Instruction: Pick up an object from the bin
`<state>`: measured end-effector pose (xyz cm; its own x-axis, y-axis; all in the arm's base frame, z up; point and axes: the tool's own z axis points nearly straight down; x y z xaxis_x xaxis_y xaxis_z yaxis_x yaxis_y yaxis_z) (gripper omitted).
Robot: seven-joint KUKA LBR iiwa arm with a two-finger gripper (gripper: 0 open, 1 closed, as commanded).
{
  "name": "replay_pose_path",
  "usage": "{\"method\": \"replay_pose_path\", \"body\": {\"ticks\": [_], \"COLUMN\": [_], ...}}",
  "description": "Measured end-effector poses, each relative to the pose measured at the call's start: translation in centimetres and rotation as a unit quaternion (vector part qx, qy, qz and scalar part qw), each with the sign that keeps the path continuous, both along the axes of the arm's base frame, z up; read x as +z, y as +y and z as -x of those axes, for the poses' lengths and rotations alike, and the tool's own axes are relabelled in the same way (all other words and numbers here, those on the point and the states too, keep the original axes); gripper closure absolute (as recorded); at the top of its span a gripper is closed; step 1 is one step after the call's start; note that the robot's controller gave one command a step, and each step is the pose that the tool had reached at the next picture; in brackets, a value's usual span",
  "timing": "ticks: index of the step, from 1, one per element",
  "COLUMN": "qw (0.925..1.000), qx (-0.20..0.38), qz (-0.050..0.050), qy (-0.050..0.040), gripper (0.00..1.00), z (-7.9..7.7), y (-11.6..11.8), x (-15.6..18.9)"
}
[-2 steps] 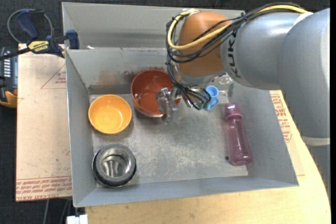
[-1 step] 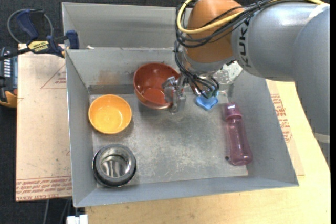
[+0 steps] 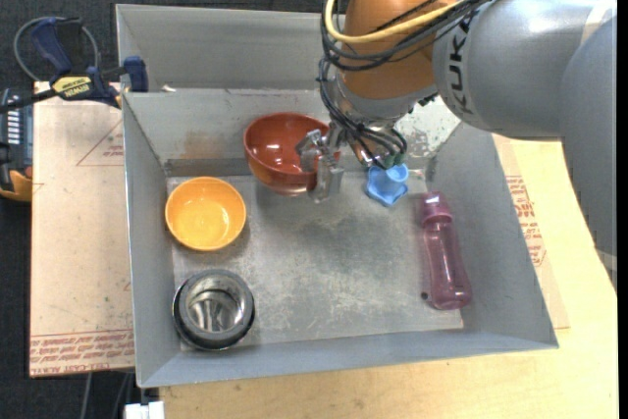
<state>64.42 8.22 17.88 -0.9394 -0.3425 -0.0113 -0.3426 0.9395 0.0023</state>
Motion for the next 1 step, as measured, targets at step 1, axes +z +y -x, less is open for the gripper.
{"method": "replay_pose_path", "body": {"ticks": [1], "qw": [1.0], "qx": [-0.006], "qz": [0.001], "qy": [-0.0013], "gripper": [1.0], "z": [0.32], "y": [-1.6], "x": [4.45]}}
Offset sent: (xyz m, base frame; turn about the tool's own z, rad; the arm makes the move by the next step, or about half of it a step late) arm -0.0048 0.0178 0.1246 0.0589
